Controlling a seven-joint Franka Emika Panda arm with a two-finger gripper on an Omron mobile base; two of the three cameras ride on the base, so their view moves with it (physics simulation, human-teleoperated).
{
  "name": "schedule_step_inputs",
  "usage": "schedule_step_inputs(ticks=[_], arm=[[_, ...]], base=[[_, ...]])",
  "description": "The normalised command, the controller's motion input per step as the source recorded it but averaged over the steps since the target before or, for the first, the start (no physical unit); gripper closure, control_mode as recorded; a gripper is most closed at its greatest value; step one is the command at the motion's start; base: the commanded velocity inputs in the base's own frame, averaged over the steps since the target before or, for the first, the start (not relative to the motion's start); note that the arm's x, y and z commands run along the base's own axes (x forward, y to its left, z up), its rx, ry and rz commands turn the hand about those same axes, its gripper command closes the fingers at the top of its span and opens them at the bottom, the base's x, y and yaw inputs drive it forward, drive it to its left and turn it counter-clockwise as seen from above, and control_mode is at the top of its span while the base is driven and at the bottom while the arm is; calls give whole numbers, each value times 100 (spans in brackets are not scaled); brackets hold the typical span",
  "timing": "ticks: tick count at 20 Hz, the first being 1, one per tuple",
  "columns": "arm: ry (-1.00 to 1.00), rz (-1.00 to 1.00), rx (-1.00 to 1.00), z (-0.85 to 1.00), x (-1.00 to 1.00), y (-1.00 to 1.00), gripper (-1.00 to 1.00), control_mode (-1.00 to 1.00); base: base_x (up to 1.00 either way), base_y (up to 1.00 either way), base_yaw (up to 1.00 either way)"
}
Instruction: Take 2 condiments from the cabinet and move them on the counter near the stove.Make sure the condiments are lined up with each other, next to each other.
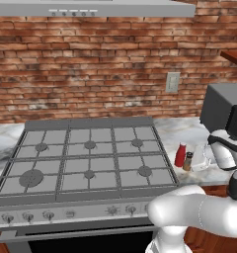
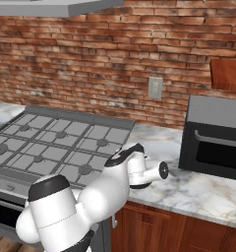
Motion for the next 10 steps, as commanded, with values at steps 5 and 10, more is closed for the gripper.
schedule_step_inputs(ticks=[5,10], arm=[[0,0,0,0,0,0,-100,-100],[-1,0,1,0,0,0,-100,-100]], base=[[0,0,0],[0,0,0]])
